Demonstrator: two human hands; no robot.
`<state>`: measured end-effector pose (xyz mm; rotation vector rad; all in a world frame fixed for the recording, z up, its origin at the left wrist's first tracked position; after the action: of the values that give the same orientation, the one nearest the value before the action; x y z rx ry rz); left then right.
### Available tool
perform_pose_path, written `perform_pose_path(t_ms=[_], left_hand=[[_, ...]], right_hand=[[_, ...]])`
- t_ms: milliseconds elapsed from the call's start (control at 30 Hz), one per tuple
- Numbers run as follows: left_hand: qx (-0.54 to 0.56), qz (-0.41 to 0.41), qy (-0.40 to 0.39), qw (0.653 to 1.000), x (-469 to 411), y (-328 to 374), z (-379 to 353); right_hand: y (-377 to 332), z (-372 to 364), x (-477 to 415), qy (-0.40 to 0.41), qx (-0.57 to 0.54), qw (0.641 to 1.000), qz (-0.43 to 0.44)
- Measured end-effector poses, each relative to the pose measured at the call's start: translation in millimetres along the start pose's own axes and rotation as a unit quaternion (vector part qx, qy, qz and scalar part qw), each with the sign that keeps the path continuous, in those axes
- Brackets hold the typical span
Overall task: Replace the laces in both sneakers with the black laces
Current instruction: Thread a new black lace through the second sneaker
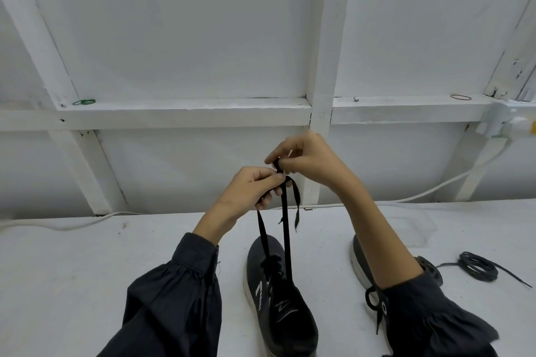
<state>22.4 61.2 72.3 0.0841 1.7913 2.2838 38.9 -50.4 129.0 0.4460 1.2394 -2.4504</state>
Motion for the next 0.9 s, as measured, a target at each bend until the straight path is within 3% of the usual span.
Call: perform_pose_path(t_ms=[200,400,700,900], left_hand=[[0.042,0.027,0.050,0.998,0,-8,10],[0.040,0.027,0.068,0.997,0,-13,11],[-0.046,-0.050,0.111,0.991,4,-8,19],[-0.145,-0.125,0.124,0.974,5,-3,20]], right_hand=[[30,-17,26,-0.095,-0.155,0.976,-0.116],[35,-21,34,-0.024,-0.189,0.975,-0.114],[40,-11,38,0.119,-0.107,0.980,-0.115],[49,-13,38,0.102,-0.057,0.986,-0.118]])
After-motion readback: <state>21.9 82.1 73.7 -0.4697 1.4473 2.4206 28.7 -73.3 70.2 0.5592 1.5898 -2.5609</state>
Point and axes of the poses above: each hand's wrist, its own x-axis away from the middle knuckle, its own z-axis out of the back of the hand, y = z × x, the point moved 8 cm from there along -x, towards the middle knuckle, and after that the axes turned 8 degrees about y, right-handed, at the moved point
